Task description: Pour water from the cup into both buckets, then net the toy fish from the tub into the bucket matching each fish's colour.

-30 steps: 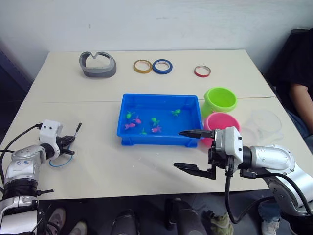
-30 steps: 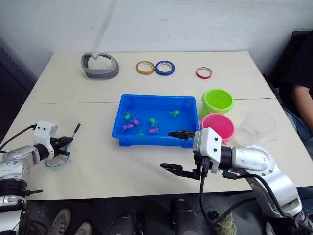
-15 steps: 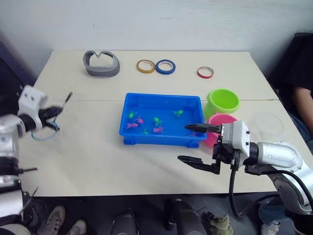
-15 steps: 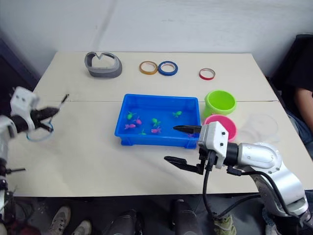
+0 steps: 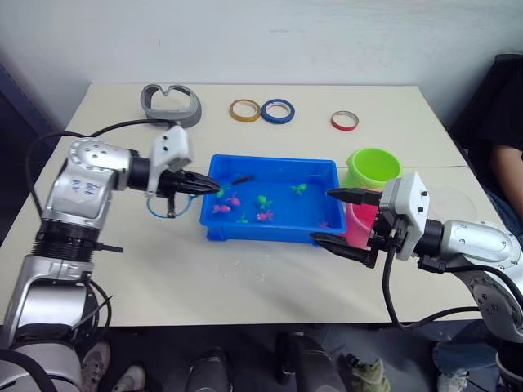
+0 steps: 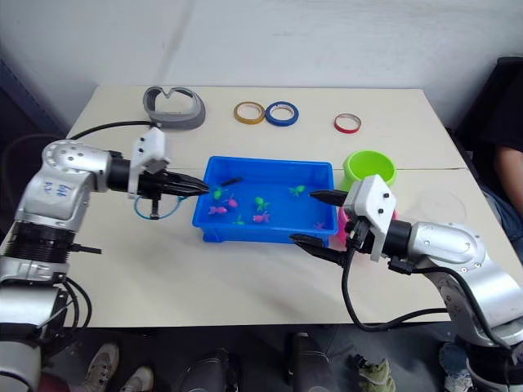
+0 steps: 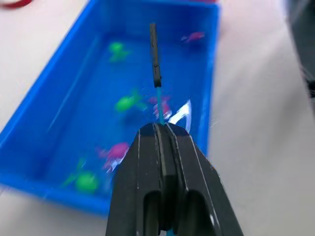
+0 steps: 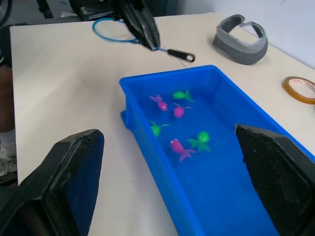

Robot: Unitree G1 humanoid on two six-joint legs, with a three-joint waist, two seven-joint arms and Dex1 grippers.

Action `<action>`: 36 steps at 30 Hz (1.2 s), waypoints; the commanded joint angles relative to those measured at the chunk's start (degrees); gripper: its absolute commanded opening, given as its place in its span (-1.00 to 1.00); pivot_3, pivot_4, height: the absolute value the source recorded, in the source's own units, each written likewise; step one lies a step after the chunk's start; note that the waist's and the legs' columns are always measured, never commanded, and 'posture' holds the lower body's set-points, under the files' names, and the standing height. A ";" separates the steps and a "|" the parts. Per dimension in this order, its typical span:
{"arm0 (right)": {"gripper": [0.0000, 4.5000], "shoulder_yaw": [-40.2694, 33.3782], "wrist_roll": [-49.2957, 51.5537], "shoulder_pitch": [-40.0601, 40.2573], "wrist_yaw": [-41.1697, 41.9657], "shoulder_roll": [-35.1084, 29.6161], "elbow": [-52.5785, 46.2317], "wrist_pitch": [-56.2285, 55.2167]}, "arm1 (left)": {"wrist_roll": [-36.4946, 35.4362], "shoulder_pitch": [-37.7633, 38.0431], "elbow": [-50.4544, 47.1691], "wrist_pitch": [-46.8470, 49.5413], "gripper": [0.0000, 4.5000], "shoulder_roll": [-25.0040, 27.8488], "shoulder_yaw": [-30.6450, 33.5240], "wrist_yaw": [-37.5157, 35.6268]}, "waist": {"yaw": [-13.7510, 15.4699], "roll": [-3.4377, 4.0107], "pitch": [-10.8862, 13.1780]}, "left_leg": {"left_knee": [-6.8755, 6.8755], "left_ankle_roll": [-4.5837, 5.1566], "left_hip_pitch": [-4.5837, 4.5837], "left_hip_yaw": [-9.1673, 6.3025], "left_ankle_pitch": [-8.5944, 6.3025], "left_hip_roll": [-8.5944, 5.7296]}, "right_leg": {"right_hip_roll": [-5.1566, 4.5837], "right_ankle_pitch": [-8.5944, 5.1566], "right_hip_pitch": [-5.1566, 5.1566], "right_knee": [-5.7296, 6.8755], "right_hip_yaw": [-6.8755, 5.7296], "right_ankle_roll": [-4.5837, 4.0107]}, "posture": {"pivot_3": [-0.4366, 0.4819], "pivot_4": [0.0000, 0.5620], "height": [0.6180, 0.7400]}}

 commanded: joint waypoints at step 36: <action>-0.94 1.70 12.96 -5.78 -6.82 -4.69 -6.71 18.10 | -0.58 -6.74 -0.92 -6.65 -1.00 -14.07 -8.56 -8.90 | 0.03 0.08 0.04 | 0.25 0.12 -0.51 -1.16 0.02 -0.01 | 0.12 0.11 0.00 -0.15 0.26 0.03 | -0.05 -0.47 0.79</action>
